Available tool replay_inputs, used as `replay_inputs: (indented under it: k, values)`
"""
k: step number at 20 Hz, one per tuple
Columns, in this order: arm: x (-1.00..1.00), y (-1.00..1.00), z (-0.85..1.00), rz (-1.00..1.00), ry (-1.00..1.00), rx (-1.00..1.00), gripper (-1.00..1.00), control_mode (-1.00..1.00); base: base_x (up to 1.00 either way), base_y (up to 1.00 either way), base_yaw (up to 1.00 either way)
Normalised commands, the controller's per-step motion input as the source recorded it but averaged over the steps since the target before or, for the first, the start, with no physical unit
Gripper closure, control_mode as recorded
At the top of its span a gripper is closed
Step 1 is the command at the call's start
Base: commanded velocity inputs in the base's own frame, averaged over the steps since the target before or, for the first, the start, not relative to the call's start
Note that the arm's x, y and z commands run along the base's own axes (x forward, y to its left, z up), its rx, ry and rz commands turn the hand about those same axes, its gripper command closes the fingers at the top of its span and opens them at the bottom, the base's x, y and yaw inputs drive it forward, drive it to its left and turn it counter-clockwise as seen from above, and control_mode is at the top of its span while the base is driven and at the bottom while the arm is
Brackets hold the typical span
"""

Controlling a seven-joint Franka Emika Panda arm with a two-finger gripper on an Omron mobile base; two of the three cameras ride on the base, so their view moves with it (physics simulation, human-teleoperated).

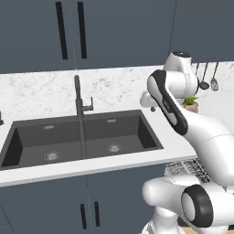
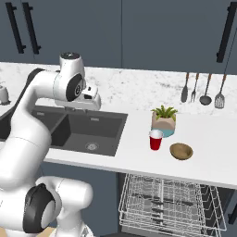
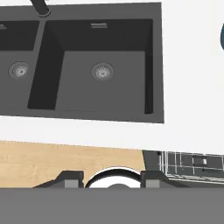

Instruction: Pick up the cup and bowl from the counter, place them in the dishwasher, and close the dishwasher door.

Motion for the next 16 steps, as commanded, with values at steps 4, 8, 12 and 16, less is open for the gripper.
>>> replay_inputs:
  k: [4, 8, 12, 16]
  values:
    - [0.0, -0.42, -0.1, -0.04, 0.0, 0.0, -1.0, -1.0, 0.0, 0.0, 0.0]
    - [0.02, -0.59, -0.21, -0.03, 0.0, -0.01, -1.0, -1.0, 0.0, 0.0, 0.0]
    - [0.01, -0.51, -0.1, 0.0, -0.02, 0.01, -1.0, -1.0, 0.0, 0.0, 0.0]
    - [0.0, -0.08, -0.02, 0.0, 0.03, 0.0, -1.0, -1.0, 0.0, 0.0, 0.0]
